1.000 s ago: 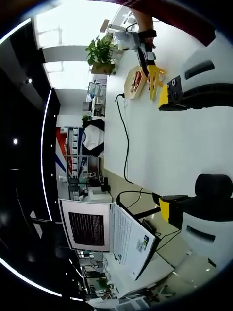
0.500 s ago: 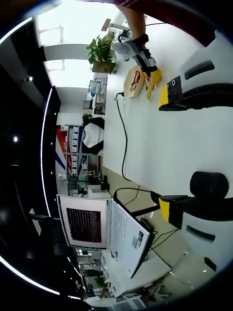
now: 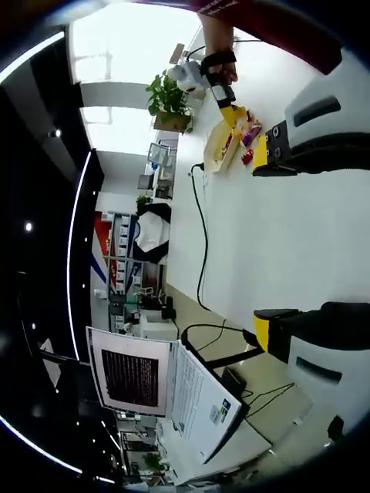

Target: Place the target food into the container with the food tongs after gripping and lifting it, then release it inside without dropping or visibly crushing the food.

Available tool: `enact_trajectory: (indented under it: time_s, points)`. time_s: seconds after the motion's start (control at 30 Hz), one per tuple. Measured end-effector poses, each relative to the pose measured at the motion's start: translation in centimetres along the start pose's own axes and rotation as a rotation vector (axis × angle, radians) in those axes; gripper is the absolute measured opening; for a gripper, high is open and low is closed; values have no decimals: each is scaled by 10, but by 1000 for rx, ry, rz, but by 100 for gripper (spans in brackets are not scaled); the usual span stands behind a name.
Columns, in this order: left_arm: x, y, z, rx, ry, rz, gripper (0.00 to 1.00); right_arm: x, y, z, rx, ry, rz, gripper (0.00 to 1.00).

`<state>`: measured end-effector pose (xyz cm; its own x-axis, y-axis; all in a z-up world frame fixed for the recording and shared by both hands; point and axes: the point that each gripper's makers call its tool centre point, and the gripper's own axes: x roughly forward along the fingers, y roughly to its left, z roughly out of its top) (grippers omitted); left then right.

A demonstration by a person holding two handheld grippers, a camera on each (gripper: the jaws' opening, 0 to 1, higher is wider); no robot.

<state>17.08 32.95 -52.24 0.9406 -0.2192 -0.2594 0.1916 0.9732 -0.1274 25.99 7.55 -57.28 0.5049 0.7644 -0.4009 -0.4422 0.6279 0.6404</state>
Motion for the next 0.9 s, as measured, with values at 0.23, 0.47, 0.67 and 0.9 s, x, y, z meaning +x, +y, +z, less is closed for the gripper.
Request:
enact_trajectory:
  time_s: [0.23, 0.47, 0.67, 0.9]
  points:
    - [32, -42, 11, 40, -5, -126, 73, -39, 30, 50, 174, -230, 141, 10]
    - [40, -52, 13, 62, 6, -167, 73, -43, -33, 115, -81, -388, -83, 10]
    - [23, -40, 6, 70, 38, -119, 73, -7, -89, 132, -301, -335, -268, 12]
    - [10, -28, -11, 70, 83, -67, 74, 7, -115, 116, -225, -295, -289, 13]
